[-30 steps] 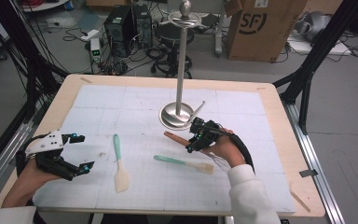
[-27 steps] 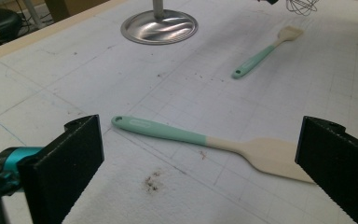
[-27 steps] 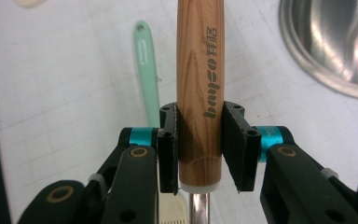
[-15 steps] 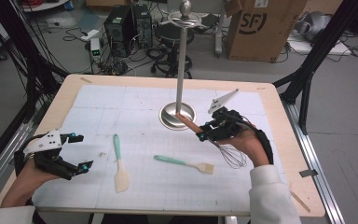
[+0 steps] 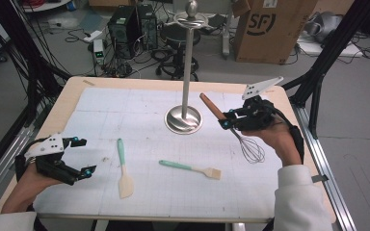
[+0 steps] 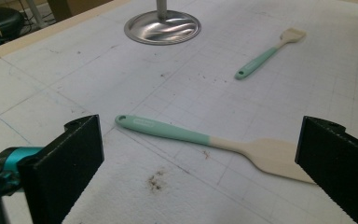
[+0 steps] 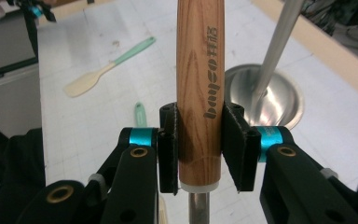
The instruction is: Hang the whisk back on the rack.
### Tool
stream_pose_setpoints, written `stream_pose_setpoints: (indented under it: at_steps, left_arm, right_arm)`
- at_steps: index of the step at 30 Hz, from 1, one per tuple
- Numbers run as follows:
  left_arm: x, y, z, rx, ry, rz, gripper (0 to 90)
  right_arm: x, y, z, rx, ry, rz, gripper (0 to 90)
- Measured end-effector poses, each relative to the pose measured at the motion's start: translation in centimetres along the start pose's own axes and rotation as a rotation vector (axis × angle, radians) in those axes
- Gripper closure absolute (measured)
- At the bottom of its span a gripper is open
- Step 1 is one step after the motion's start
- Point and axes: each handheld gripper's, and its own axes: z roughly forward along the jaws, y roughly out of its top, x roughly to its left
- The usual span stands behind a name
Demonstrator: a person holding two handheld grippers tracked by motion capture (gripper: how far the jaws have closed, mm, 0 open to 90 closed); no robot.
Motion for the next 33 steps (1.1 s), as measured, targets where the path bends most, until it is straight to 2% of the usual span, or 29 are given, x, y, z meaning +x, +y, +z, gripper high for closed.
stream_pose_setpoints:
  at_steps: [4,12,20,24,25,33]
  left_arm:
    - [0.0,0.0,0.1,0.005,0.0,0.0,1.7]
    - [0.1,-0.1,0.4,0.016,-0.002,0.0,1.7]
    - [0.1,0.0,0.4,0.018,-0.01,0.001,1.6]
    - [0.1,-0.1,0.4,0.017,-0.012,-0.001,1.7]
    - [0.1,-0.1,0.4,0.017,-0.01,-0.002,1.6]
    - [0.0,-0.1,0.6,0.025,-0.018,0.003,1.6]
  right_arm:
    - [-0.2,0.8,-1.2,-0.034,0.0,-0.008,68.4]
    - [-1.0,3.0,-4.3,-0.084,-0.047,-0.016,68.4]
    - [-2.1,5.1,-6.7,-0.137,-0.069,-0.017,68.4]
    - [-2.6,6.2,-7.5,-0.169,-0.081,-0.013,68.4]
    - [-2.8,6.4,-7.6,-0.178,-0.087,-0.025,68.4]
    - [-4.0,8.2,-8.0,-0.193,-0.101,-0.022,68.5]
